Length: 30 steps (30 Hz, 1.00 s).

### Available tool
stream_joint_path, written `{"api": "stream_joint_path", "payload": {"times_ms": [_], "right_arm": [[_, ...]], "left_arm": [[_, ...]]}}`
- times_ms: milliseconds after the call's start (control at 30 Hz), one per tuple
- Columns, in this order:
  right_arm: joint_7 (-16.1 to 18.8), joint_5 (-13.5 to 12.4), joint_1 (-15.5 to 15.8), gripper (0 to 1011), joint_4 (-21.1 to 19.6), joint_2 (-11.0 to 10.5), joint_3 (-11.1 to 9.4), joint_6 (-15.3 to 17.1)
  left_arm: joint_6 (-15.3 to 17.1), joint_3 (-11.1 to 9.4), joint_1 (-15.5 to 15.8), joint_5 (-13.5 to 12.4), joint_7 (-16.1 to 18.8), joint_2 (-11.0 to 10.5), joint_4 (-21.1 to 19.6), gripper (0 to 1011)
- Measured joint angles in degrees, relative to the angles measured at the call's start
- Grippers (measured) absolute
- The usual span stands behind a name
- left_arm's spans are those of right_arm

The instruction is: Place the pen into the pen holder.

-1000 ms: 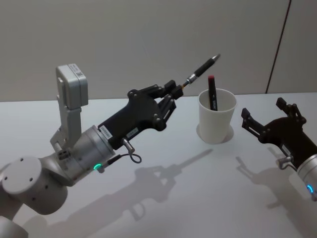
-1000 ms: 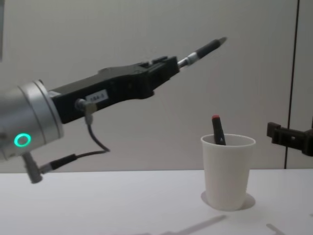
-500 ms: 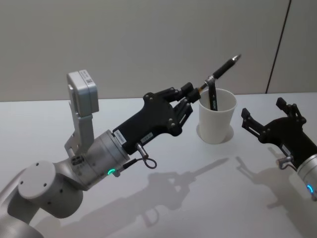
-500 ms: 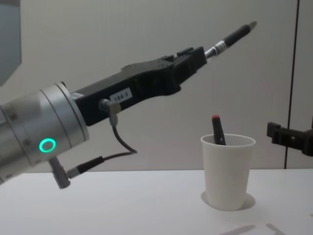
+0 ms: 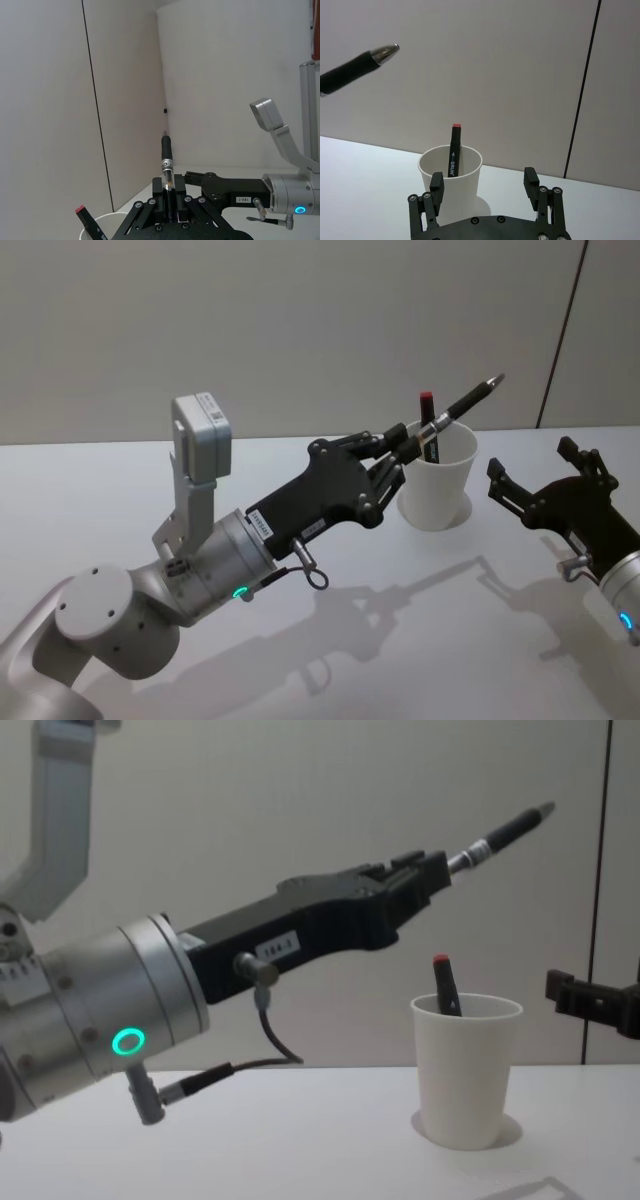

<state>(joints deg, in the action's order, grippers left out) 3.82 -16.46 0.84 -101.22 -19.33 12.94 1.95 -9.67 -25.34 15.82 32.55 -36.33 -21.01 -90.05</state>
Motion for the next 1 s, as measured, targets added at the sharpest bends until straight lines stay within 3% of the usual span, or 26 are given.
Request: {"api": "stream_joint_path", "payload": {"times_ms": [633,1000], "right_arm": [[1.5,-0.4,0.1,1002,-0.4,-0.2,-0.1,-0.4],[5.9,-5.4,2.0,1002,-3.1,-1.7,-0.8,-1.1]], "left_arm": [[0.4,-0.5,0.7,-2.4,0.8,0.8,1.3,145],[0.4,-0.6,0.7,-2.8,0.9,0.9,1.5,145]]}}
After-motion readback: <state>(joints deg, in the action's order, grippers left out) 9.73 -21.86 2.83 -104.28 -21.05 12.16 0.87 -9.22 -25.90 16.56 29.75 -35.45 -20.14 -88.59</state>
